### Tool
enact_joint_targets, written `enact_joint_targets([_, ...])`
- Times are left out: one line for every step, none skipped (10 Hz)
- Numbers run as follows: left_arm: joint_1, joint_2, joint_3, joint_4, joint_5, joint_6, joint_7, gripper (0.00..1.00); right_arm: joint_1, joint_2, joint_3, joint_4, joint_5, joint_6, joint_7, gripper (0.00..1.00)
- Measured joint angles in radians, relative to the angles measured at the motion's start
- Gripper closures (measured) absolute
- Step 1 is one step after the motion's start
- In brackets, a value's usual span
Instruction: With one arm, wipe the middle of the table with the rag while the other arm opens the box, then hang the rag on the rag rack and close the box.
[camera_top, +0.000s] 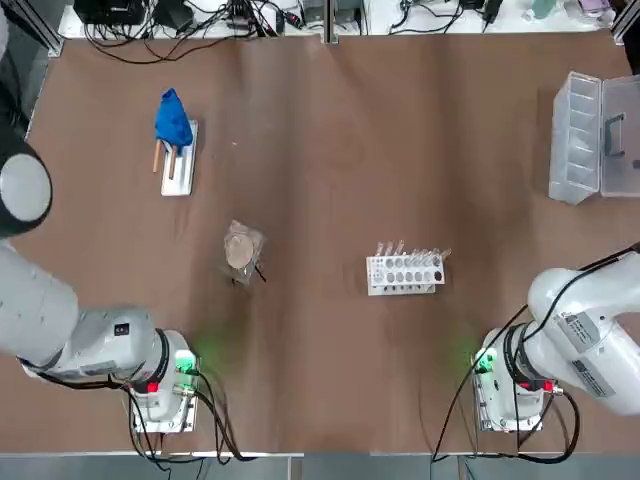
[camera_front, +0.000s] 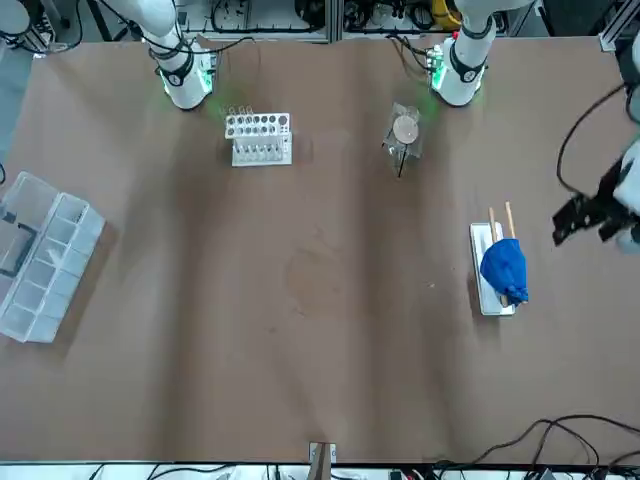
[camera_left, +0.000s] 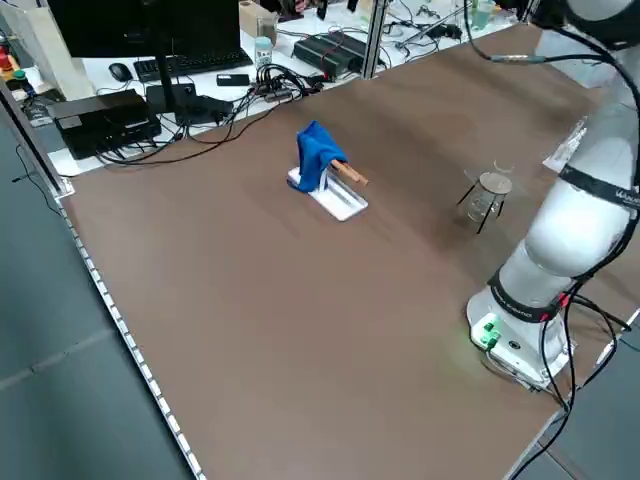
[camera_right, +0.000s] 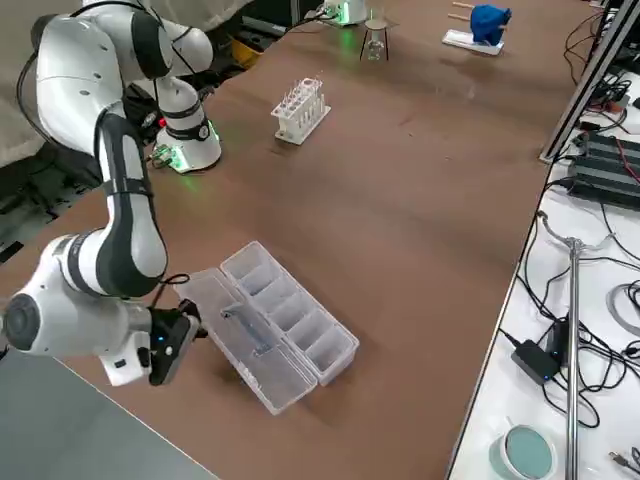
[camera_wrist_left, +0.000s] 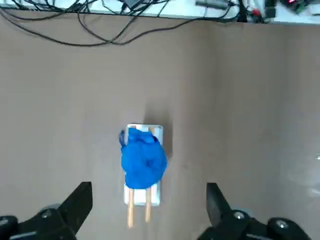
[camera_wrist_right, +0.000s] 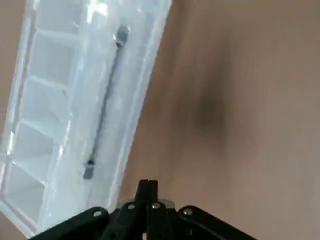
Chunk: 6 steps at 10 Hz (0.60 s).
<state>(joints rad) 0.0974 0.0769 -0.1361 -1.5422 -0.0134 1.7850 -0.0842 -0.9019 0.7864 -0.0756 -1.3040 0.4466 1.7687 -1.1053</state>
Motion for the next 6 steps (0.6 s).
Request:
enact_joint_targets([-0.002, -0.009, 0.005, 0.029, -0.024, -0.06, 0.004, 0.0, -0.001, -0.001, 0.011, 0.019, 0.003, -0.03, 0.0, 0.99])
enact_joint_targets([-0.025, -0.011, 0.023, 0.071, -0.026, -0.146, 0.005, 0.01, -0.003, -0.007, 0.023, 0.036, 0.006, -0.077, 0.006, 0.99])
enact_joint_targets([-0.066, -0.019, 0.059, 0.099, -0.026, -0.226, 0.004, 0.01, -0.003, -0.02, 0.046, 0.049, 0.012, -0.132, 0.026, 0.99])
enact_joint_targets([-0.088, -0.036, 0.078, 0.105, -0.026, -0.273, 0.001, 0.01, 0.006, -0.034, 0.087, 0.049, 0.02, -0.184, 0.061, 0.99])
enact_joint_targets([-0.089, -0.049, 0.079, 0.1, -0.026, -0.288, 0.001, 0.01, 0.042, -0.031, 0.123, 0.035, 0.021, -0.187, 0.095, 0.99])
enact_joint_targets([-0.089, -0.051, 0.081, 0.093, -0.026, -0.286, 0.001, 0.01, 0.09, -0.022, 0.134, 0.021, 0.021, -0.174, 0.112, 0.99])
